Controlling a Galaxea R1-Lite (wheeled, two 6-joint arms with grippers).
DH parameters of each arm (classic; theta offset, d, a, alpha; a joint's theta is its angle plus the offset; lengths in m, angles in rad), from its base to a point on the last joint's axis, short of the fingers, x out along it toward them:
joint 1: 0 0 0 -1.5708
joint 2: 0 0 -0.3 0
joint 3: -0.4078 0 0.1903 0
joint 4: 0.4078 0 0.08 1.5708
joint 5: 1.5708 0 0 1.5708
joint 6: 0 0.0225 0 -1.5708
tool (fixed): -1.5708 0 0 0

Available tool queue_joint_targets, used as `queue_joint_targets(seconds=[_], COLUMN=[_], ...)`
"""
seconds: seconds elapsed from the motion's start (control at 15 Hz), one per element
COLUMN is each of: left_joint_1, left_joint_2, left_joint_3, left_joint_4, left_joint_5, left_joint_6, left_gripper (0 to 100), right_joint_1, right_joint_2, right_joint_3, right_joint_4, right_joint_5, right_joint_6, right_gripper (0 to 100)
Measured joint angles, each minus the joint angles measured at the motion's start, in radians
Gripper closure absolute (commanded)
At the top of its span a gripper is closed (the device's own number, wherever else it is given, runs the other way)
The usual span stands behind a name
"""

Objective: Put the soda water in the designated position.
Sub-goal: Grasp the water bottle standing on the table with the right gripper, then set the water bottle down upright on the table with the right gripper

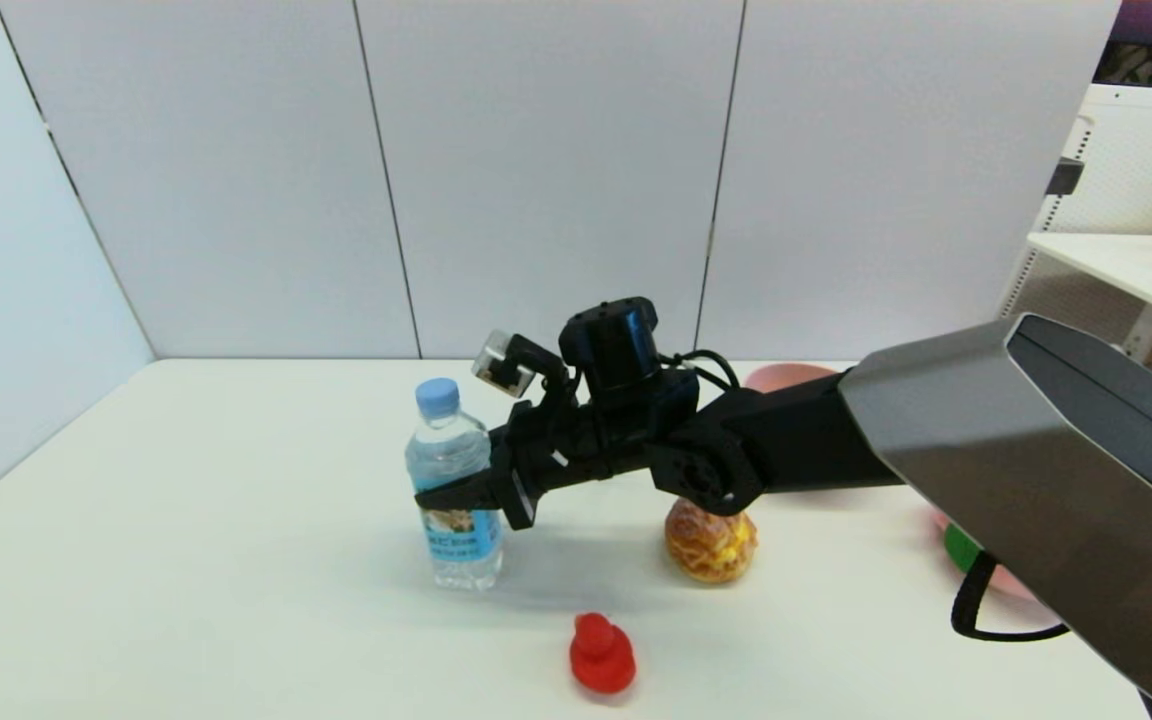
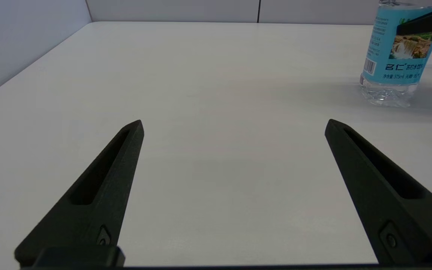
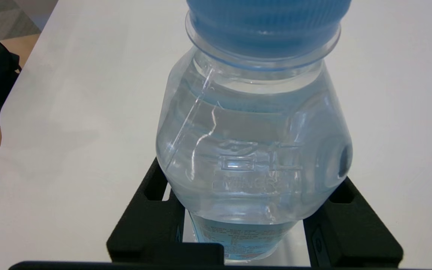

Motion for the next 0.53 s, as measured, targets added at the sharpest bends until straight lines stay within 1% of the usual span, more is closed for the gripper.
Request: queue_joint_targets(seconds=[0.27,0.4,0.53], left_joint_1=[0.000,0.000,0.000], left_joint_2=[0.000,0.000,0.000], left_joint_3=[0.000,0.000,0.000], left_joint_4=[0.000,0.000,0.000], left_joint_5=[0.000,0.000,0.000], left_joint_6=[0.001,0.001,0.001], left_gripper=[0,0,0], right_joint_1=[-0.016,-0.041,-0.079], right_joint_2=[-0.019,-0.055,-0.109], right_joint_3=[0.003,0.003,0.003], right_joint_4=[0.018,0.026,0.052], right_joint_5=[0.000,0.001,0.006], right_joint_6=[0.015,0.049,0.069], right_gripper=[100,100,100])
